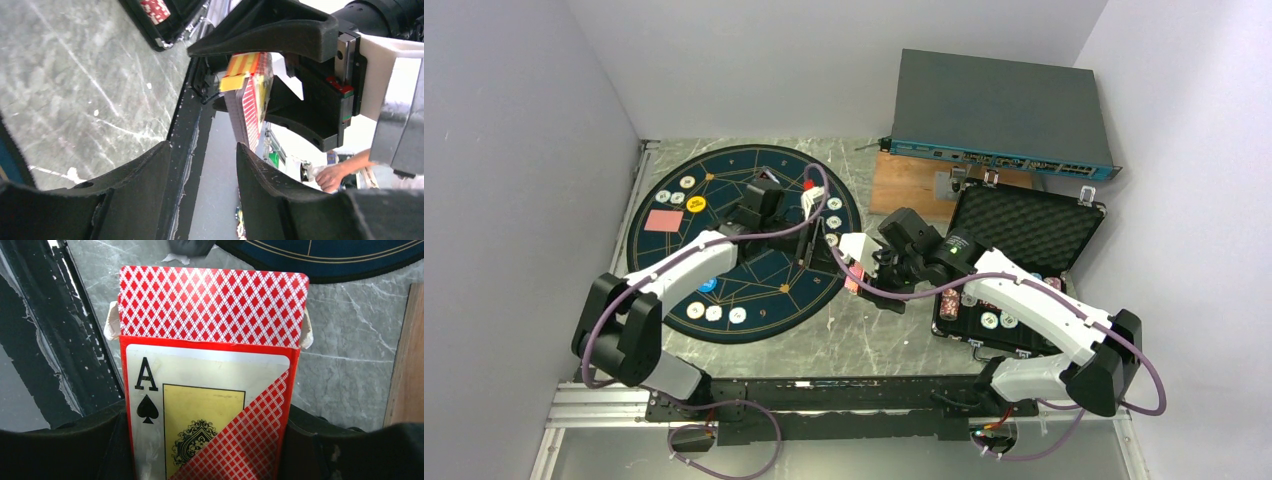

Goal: Distribute texas hold em gaming equipment

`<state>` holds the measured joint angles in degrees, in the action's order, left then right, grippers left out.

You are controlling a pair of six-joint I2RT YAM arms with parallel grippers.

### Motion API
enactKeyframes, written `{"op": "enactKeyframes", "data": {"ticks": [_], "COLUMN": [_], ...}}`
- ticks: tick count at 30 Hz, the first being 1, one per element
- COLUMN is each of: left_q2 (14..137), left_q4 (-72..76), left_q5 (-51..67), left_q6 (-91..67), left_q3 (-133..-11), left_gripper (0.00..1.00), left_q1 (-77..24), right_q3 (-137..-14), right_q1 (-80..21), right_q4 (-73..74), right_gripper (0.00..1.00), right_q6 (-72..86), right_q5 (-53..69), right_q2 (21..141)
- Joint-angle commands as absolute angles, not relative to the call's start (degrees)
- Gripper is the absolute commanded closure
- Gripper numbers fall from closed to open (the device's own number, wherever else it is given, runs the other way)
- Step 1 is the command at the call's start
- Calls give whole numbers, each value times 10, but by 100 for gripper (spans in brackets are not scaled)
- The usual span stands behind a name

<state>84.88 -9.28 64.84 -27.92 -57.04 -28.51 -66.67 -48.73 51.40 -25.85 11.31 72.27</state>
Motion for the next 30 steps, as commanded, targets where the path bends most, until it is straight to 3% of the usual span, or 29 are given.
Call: {"op": "enactKeyframes", "data": {"ticks": [1, 7, 12, 17, 22, 26, 28, 30], "left_q2": [808, 770, 820, 858, 864, 832, 812, 792], "left_q4": [-51, 74, 32, -6, -109, -59, -19, 14], "left_q5": [650, 665, 631, 633, 602, 630, 647, 659], "left_q6": [-272, -339, -332, -303, -232, -263, -283, -292], "left_q3": [-546, -519, -552, -582, -601, -561, -545, -534], "left_gripper": [40, 14, 14, 27, 49, 65, 68, 62], "left_q1": [-253, -268, -297, -303, -299, -274, -270, -270], "right_q3": [-681, -683, -692, -696, -693, -682, -679, -678], "right_q1": [-489, -489, -490, -490, -490, -490, -490, -490], "right_q4": [494, 490, 483, 485, 485, 488, 488, 487], "right_gripper": [100, 100, 100, 100, 100, 100, 100, 100], "right_q6": [-256, -257, -255, -251, -249, -250, -250, -251], "right_q5": [125, 123, 126, 137, 133, 130, 128, 126], "right_q2": [697, 705, 709, 708, 700, 693, 692, 693]}}
